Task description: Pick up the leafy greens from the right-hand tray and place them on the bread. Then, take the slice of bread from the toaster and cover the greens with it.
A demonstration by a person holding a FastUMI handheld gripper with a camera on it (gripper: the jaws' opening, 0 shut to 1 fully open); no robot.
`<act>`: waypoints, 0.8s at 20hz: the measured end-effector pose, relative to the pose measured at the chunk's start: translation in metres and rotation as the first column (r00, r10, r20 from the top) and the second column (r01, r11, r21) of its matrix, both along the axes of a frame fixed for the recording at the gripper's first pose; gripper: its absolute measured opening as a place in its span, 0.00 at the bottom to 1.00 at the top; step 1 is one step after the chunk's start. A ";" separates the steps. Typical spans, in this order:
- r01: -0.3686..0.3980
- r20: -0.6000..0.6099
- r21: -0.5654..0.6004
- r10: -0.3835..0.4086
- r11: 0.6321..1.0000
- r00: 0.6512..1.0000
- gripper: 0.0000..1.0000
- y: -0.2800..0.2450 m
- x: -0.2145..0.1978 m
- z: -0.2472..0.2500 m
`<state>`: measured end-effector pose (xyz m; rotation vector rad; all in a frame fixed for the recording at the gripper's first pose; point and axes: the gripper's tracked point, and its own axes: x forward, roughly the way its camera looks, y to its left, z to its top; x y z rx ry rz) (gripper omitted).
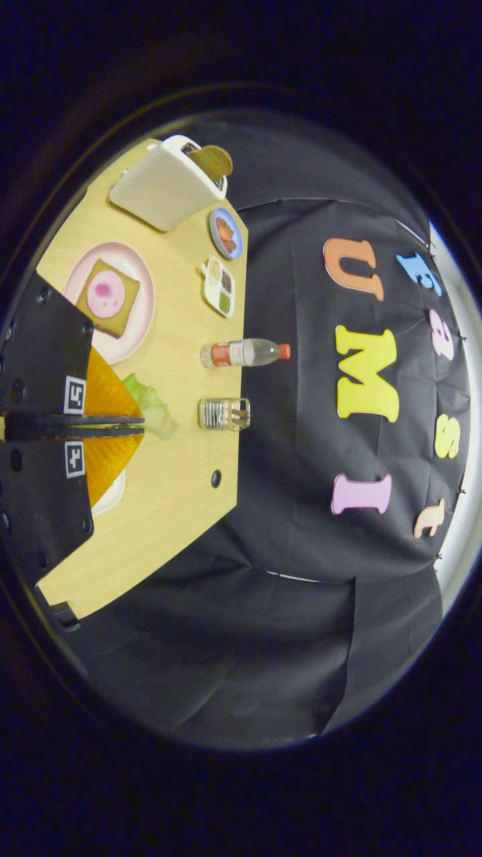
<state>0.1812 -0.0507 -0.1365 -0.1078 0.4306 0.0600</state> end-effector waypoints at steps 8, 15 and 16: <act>-0.184 0.029 -0.024 0.185 0.983 0.982 0.00 0.104 -0.034 0.012; -0.323 -0.035 -0.069 0.322 0.944 0.946 0.00 0.193 -0.056 -0.025; -0.331 -0.050 -0.067 0.329 0.941 0.943 0.00 0.199 -0.055 -0.035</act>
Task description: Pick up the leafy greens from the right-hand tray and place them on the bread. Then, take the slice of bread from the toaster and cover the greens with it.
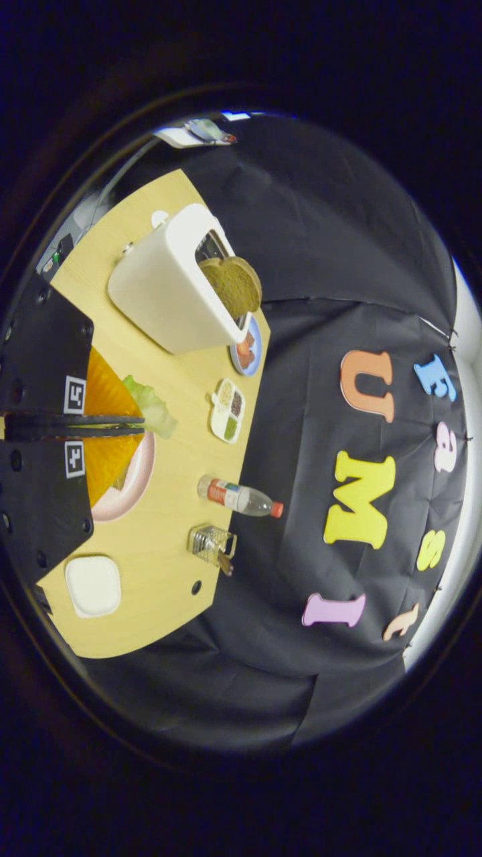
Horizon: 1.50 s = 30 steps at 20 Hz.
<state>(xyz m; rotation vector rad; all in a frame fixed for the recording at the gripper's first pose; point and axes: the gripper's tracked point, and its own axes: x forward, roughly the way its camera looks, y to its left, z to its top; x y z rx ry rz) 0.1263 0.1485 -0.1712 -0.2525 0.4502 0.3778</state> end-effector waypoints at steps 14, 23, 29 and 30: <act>0.176 -0.102 -0.019 -0.177 0.984 0.979 0.00 -0.052 0.089 -0.068; 0.243 -0.037 -0.005 -0.243 0.970 0.969 0.37 -0.074 0.099 -0.056; 0.240 0.039 0.019 -0.241 0.971 0.970 0.96 -0.070 0.071 -0.015; 0.242 0.064 0.028 -0.243 0.970 0.968 0.96 -0.069 0.065 -0.005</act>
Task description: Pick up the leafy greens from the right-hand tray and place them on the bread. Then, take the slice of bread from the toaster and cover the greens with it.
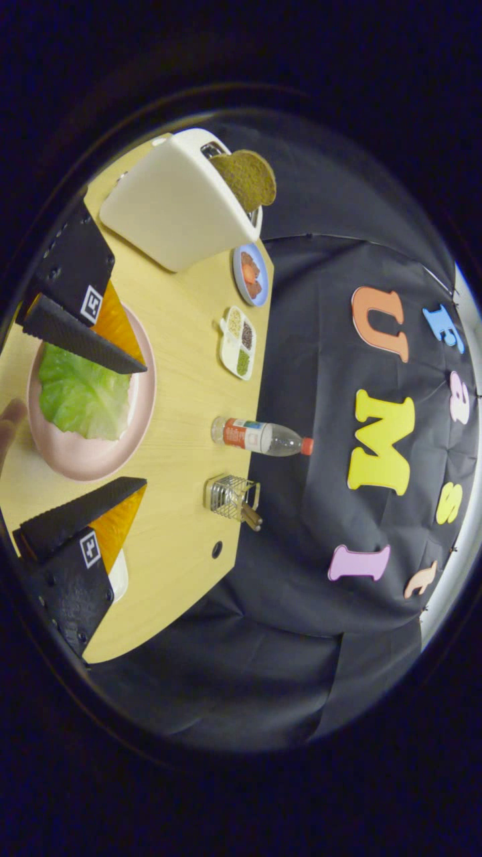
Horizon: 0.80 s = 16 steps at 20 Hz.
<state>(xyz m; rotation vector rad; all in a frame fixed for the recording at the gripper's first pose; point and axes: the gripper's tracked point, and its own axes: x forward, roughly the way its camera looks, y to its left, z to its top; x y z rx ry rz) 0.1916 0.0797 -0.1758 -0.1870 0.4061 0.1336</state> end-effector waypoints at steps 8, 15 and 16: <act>-0.082 0.136 0.063 0.073 0.995 0.988 0.96 0.066 -0.050 0.089; -0.134 0.179 0.081 0.118 0.988 0.977 0.95 0.142 -0.062 0.116; -0.149 0.154 0.096 0.133 0.984 0.979 0.95 0.156 -0.062 0.111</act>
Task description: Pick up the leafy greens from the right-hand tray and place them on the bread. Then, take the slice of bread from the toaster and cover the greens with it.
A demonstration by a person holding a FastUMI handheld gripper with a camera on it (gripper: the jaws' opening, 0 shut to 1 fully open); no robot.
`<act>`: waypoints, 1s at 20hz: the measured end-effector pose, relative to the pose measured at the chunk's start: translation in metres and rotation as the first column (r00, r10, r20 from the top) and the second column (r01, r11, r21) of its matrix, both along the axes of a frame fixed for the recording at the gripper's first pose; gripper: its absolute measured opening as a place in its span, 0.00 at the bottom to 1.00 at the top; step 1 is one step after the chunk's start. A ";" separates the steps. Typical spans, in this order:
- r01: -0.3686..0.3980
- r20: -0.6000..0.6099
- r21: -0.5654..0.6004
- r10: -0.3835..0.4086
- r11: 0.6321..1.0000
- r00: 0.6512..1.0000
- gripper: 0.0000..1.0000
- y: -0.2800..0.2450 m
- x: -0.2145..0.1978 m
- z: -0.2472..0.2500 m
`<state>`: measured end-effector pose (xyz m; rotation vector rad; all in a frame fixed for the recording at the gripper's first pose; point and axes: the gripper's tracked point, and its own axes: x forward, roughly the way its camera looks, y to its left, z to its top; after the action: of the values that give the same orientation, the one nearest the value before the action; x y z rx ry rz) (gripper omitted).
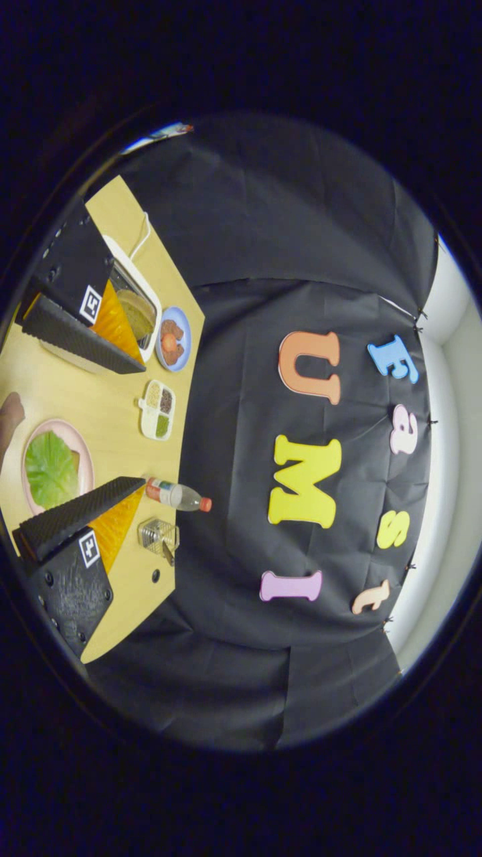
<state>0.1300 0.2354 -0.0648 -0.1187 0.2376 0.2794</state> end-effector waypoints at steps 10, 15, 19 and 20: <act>-0.084 -0.113 0.000 0.083 0.996 0.990 0.96 0.089 0.012 -0.035; -0.087 -0.179 -0.015 0.083 0.996 0.980 0.94 0.115 0.018 -0.071; -0.060 -0.259 0.012 0.061 0.998 0.964 0.69 0.124 0.022 -0.094; -0.056 -0.274 0.018 0.059 0.998 0.960 0.58 0.123 0.021 -0.099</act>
<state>0.1507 0.3589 -0.1634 -0.0762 0.5092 0.3555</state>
